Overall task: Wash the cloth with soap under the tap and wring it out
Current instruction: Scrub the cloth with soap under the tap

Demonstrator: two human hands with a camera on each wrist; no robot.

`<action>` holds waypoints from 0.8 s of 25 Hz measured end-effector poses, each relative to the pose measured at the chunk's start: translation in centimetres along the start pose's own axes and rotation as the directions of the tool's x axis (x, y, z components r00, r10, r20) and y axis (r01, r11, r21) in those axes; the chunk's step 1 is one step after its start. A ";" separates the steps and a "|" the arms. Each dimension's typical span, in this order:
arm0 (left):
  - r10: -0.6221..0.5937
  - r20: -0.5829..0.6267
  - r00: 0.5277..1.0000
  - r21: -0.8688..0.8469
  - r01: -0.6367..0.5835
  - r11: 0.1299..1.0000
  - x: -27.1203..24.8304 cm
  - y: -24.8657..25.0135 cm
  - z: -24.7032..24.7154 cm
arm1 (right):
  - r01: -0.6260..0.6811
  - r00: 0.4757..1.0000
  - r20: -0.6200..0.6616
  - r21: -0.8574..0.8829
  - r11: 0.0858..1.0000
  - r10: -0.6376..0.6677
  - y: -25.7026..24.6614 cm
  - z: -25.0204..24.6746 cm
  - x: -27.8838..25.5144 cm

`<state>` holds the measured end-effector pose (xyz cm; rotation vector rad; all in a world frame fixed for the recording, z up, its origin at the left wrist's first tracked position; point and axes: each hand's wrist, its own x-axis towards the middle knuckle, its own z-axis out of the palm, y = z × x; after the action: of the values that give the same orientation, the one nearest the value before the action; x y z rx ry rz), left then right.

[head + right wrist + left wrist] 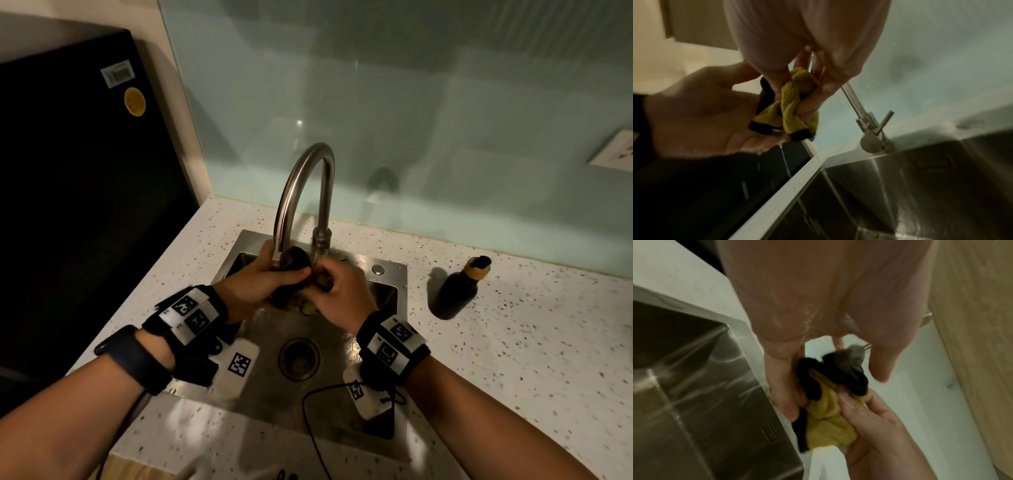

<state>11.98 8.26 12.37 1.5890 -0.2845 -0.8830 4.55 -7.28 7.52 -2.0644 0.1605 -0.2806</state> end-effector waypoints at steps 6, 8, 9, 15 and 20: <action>0.285 -0.177 0.942 0.369 -0.205 0.907 0.1 -0.3 -0.7 | -0.009 0.985 0.175 0.004 1.000 0.008 -1.2 -1.2 0.1; 0.302 -0.225 0.926 0.497 -0.158 0.853 0.4 -0.2 -0.4 | 0.097 0.980 0.176 -0.016 0.995 -0.093 -1.2 -0.9 0.2; 0.293 -0.249 0.923 0.509 -0.133 0.850 0.5 -0.4 -0.3 | 0.138 0.982 0.132 -0.021 0.990 -0.134 -1.4 -0.7 0.2; 0.166 -0.198 0.966 0.108 -0.147 0.983 0.6 -0.4 0.5 | 0.172 0.971 -0.155 -0.087 0.981 -0.184 -1.6 -1.3 0.8; 0.072 -0.035 0.997 -0.167 -0.077 0.983 0.2 -0.2 1.2 | 0.182 0.976 -0.121 0.001 0.983 -0.181 -1.3 -0.9 0.8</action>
<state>11.30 7.30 12.13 1.4242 -0.2409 -0.8039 5.13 -7.57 9.16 -2.0536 0.0431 -0.5182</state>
